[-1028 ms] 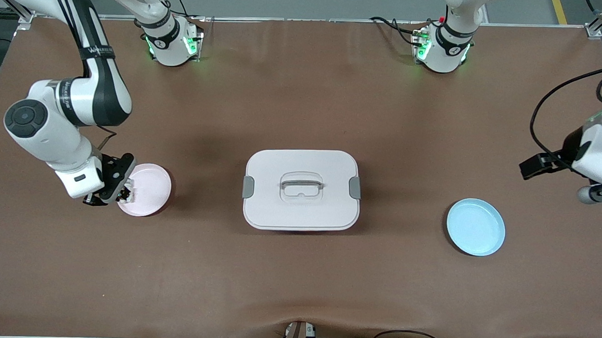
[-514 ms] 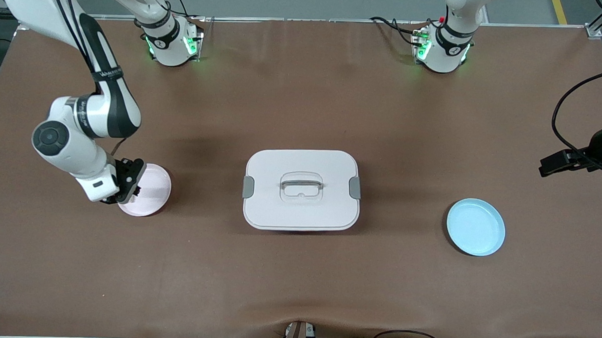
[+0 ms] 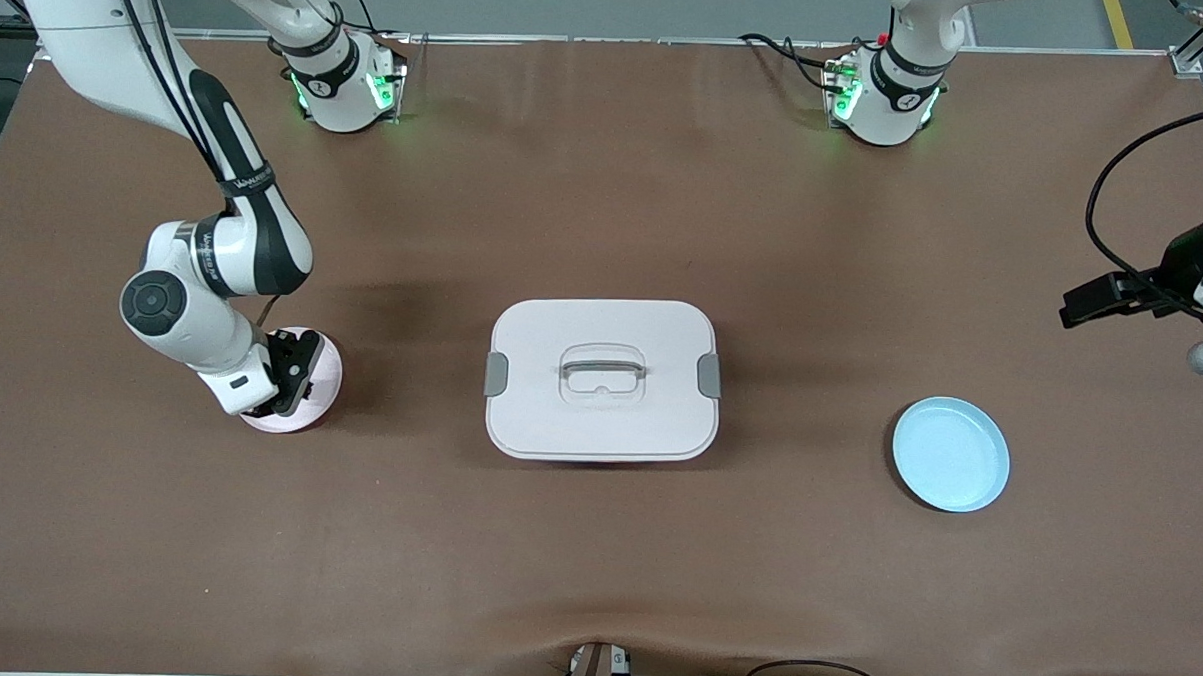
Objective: Transfer orange switch to right arm and place
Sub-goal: 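Lower the switch onto the pink plate and open the right gripper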
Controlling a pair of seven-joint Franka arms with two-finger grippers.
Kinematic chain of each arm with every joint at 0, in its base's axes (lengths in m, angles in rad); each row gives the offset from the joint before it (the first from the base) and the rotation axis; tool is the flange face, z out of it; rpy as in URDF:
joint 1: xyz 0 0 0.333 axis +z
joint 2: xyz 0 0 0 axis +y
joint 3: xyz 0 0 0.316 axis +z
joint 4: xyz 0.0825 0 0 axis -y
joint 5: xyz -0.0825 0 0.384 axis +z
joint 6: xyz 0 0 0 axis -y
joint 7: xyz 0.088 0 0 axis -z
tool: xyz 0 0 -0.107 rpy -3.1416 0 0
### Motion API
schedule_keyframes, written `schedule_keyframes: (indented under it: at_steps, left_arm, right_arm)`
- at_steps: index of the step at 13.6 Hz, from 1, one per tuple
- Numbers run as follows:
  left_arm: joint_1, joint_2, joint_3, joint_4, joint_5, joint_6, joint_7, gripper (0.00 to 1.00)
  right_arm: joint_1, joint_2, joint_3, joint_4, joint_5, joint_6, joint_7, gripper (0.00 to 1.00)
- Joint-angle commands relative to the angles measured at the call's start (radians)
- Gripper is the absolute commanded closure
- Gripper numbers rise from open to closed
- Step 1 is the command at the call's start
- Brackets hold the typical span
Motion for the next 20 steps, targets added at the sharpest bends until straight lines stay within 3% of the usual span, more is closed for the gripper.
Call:
schedule_keyframes:
  at_steps: [1,3,5,11,15,17,19,20]
  left_arm:
    - [-0.125,-0.133,0.132,-0.15,-0.014,0.017,0.028,0.0]
    - [-0.153,-0.193,0.148,-0.213,-0.014,0.008,0.097,0.0]
    - [-0.158,-0.198,0.152,-0.216,-0.025,0.017,0.166,0.0]
    - [-0.179,-0.273,0.184,-0.226,-0.03,0.039,0.153,0.0]
    - [-0.228,-0.377,0.192,-0.357,-0.031,0.11,0.154,0.0]
    - [-0.227,-0.368,0.191,-0.342,-0.068,0.111,0.145,0.0]
    - [-0.222,-0.352,0.191,-0.315,-0.094,0.106,0.147,0.0]
    - [-0.225,-0.35,0.189,-0.301,-0.094,0.102,0.144,0.0]
  right_arm:
    - [-0.018,0.021,0.002,0.007,0.023,0.001,-0.07,1.0]
    - [-0.028,0.031,0.002,0.004,0.023,0.003,-0.09,1.0]
    - [-0.039,0.041,0.002,0.001,0.023,0.012,-0.101,1.0]
    - [-0.039,0.067,0.001,-0.008,0.025,0.052,-0.098,1.0]
    - [-0.039,0.076,0.001,-0.008,0.025,0.055,-0.099,1.0]
    - [-0.039,0.079,0.001,-0.008,0.025,0.058,-0.084,1.0]
    - [-0.035,0.079,0.001,-0.005,0.029,0.052,-0.08,0.01]
    - [-0.035,0.079,0.002,-0.002,0.029,0.046,-0.08,0.0]
